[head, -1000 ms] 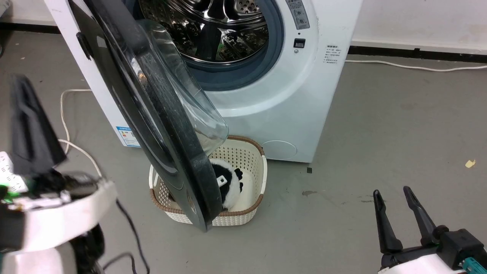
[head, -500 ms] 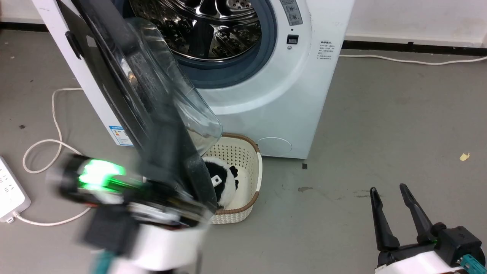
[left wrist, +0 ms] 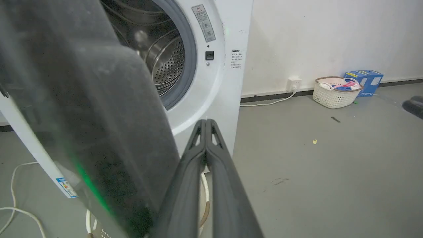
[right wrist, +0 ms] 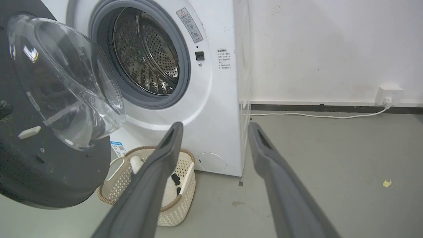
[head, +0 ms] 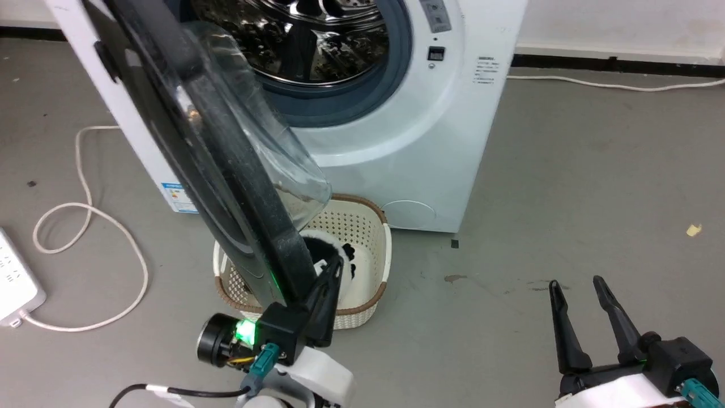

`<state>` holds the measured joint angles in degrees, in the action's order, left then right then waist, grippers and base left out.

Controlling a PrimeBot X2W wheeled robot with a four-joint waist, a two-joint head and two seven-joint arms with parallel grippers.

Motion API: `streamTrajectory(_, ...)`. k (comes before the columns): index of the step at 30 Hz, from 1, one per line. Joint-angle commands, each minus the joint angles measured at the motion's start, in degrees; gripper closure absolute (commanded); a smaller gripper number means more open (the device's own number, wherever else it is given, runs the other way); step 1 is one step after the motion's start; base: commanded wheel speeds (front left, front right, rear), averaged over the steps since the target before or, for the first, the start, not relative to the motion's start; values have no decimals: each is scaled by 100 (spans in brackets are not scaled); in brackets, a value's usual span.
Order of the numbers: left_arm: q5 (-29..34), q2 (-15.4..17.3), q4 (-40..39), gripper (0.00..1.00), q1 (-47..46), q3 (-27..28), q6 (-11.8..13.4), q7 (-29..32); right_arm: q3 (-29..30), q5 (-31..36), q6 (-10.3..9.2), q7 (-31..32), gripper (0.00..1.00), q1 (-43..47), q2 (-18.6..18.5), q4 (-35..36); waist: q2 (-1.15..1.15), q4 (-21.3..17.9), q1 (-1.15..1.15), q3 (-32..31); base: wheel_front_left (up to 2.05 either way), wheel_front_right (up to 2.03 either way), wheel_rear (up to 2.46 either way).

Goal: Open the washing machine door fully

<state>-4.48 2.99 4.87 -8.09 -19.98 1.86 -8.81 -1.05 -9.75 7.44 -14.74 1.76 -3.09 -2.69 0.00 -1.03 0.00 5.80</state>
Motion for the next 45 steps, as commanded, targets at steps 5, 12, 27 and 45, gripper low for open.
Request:
streamTrajectory(5,-170,2,373,100,30,78,90,-189,13,-48,5,-26,0,-23,21,-44,0,313,0,-103,0,0,0)
streamTrajectory(12,-278,46,572,100,140,130,138,-290,38,-51,5,-26,0,97,21,-95,0,1012,0,-316,0,0,0)
streamTrajectory(27,-843,806,808,100,-296,1183,271,-152,-203,171,5,-26,0,-4,21,-184,0,2350,0,0,0,0,0)
streamTrajectory(45,-1419,2263,2482,100,-1616,2440,54,-323,-195,602,5,-26,0,-383,7,-184,0,1927,0,953,0,0,0)
